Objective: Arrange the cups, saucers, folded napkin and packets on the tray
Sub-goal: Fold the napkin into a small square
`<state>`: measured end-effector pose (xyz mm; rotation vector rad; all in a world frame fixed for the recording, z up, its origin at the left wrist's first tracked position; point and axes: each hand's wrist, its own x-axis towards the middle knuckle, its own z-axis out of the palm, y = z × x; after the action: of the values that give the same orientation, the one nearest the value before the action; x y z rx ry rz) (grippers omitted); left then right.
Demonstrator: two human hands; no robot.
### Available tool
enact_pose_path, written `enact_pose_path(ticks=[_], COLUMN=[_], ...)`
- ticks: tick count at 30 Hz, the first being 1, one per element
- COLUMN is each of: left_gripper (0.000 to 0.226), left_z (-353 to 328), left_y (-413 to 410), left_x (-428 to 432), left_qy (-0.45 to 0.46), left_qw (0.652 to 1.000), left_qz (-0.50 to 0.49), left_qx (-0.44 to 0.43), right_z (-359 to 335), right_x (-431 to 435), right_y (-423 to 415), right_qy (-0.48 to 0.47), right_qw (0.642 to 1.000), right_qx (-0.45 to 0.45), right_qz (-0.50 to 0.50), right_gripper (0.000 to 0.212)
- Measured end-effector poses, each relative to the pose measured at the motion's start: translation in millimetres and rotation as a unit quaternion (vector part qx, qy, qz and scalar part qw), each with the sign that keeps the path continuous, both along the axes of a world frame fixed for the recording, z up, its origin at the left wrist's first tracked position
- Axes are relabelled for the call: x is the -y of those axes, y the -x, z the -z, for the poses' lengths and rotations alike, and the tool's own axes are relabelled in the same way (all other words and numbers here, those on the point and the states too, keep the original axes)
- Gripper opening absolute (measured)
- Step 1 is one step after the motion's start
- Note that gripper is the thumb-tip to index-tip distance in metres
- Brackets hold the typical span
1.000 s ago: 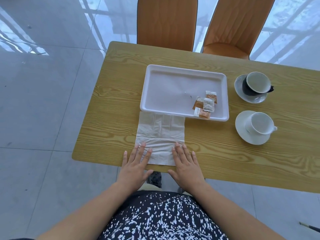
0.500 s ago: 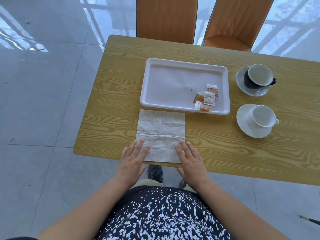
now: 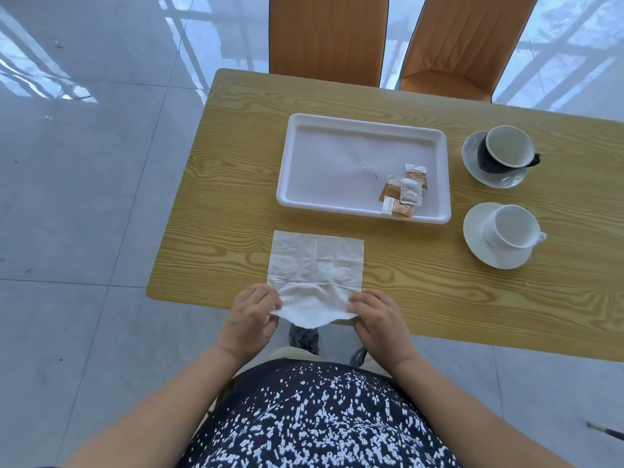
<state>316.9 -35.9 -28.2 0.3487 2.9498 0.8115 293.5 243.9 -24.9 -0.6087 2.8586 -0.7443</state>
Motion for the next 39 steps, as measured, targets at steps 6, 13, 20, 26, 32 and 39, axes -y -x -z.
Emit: enact_pose_path(ticks=[6,13,20,26,32,39], left_gripper=[0.007,0.021,0.017,0.026,0.009,0.009], left_z=[-19,-30,-19,-9,-5,-2], left_y=[15,52,82,89,96,101], left_x=[-10,-21,-26,-31,-32,-31], left_qy=[-0.135,-0.217,-0.241,-0.226,-0.201,-0.155], left_qw=[0.982,0.938,0.906,0.894,0.890,0.896], left_qz=[-0.124,-0.220,-0.276,-0.328,-0.362,-0.375], left_qx=[0.048,0.155,0.212,0.204,0.190,0.182], right_z=[-20,-37,-32,-18,-9,0], right_x=[0,-1,-4,-1,5,2], right_y=[15,47,76,94,102,101], right_qy=[0.127,0.193,0.180,0.111,0.050,0.039], right_qw=[0.977,0.940,0.931,0.935,0.941,0.934], right_qx=[0.111,0.179,0.213,0.215,0.205,0.216], right_qz=[0.134,0.216,0.237,0.258,0.266,0.282], right_gripper=[0.012,0.033,0.008,0.010,0.010,0.011])
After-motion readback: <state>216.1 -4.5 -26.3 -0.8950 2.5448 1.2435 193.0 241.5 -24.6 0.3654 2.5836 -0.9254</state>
